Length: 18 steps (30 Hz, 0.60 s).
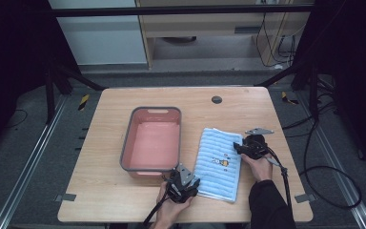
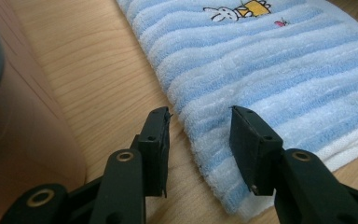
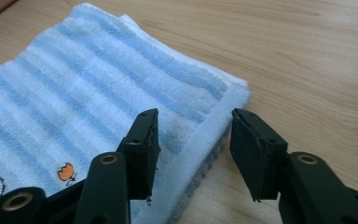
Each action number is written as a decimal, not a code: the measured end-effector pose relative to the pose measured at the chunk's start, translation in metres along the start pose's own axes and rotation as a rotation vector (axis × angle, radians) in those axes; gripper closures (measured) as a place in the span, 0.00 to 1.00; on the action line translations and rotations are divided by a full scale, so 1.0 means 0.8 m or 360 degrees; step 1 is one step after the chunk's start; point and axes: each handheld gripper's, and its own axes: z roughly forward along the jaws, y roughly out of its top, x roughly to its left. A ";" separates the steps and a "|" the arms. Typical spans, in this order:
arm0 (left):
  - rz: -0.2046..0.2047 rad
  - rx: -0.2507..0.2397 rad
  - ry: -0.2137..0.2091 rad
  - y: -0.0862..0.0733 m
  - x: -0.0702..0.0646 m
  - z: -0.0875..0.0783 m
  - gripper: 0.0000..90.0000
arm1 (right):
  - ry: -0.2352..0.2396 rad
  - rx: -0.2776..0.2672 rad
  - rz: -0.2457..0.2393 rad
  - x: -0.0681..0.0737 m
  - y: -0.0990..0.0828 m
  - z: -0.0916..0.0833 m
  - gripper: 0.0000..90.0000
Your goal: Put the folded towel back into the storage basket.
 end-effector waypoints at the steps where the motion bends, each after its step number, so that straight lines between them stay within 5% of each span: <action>1: -0.0012 0.0001 -0.0003 0.000 0.000 0.001 0.63 | 0.0005 0.0014 0.0004 0.000 -0.001 0.002 0.61; 9: -0.0105 0.0021 -0.0066 0.000 0.007 0.004 0.64 | 0.0033 0.0043 0.0030 0.002 -0.003 0.005 0.70; 18: -0.0098 0.0005 -0.0102 0.000 0.001 0.004 0.86 | 0.0105 0.0044 0.0059 0.004 -0.003 0.005 0.89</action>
